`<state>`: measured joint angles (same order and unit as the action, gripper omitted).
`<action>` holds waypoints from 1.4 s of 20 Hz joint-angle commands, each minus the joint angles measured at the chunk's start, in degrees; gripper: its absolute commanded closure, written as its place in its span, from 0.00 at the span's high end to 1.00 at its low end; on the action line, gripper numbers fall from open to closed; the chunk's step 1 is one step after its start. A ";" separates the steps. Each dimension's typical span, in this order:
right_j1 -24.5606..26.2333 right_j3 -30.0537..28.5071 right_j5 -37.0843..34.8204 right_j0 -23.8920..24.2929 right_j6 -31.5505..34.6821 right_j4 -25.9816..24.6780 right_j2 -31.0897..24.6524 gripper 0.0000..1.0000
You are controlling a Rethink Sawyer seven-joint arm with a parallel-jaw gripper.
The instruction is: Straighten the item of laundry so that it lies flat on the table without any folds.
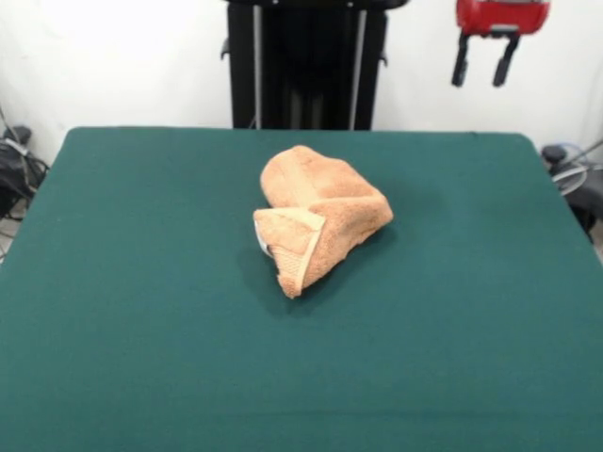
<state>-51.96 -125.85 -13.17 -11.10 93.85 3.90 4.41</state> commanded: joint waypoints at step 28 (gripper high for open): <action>6.98 5.28 2.36 11.87 8.56 -0.13 -1.94 1.00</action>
<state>-48.43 -124.33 -12.99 -1.25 93.85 3.98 4.37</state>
